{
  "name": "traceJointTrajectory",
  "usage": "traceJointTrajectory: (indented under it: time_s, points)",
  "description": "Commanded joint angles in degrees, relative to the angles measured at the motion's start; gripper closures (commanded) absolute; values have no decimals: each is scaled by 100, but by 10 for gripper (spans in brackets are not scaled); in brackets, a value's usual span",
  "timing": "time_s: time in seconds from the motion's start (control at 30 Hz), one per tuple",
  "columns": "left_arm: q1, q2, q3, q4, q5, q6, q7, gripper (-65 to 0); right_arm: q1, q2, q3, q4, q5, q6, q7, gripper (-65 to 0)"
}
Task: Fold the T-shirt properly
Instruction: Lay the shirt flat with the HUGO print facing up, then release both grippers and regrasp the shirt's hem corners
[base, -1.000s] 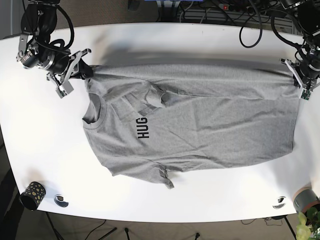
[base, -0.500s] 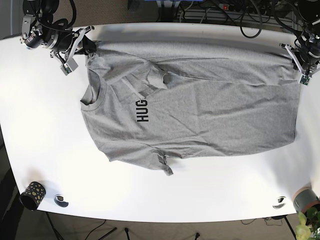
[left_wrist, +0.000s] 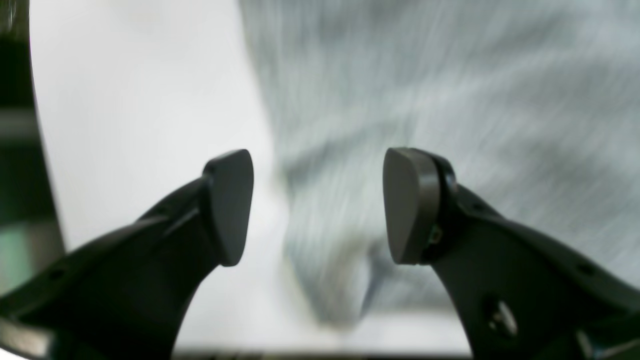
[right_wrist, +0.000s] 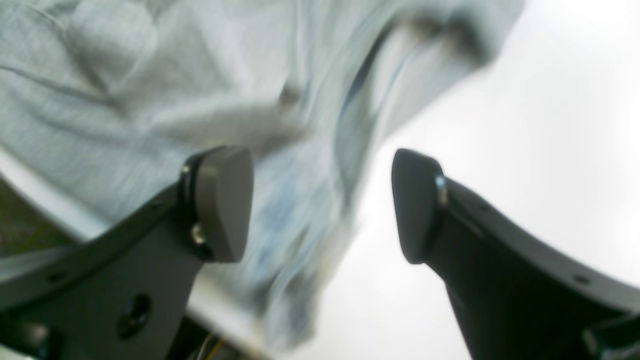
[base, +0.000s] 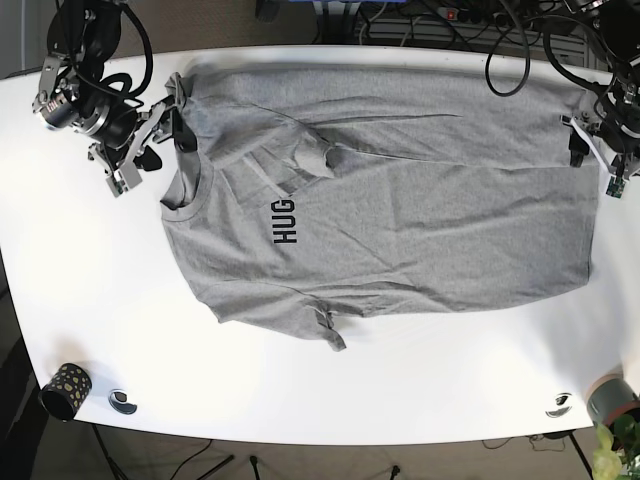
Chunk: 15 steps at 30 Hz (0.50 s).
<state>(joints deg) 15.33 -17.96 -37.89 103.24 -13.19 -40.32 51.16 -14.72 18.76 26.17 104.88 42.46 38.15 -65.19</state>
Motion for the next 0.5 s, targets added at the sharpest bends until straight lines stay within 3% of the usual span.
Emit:
traceJointTrajectory:
  time_s: [0.0,0.1,0.47]
  points:
    - [-78,-125,-57,98,-250,32,-47,-383,290,71,16,-233,-118,-4,62,-415]
    - [-377,-125,-57,80,-259,32,-47,-383,826,71,-11,-629,-294,-4,62,-415]
    - [-1292,7,-5,-96,374,32,-47,-383,2830,62,-327,-2827,-1076,49,167,-411]
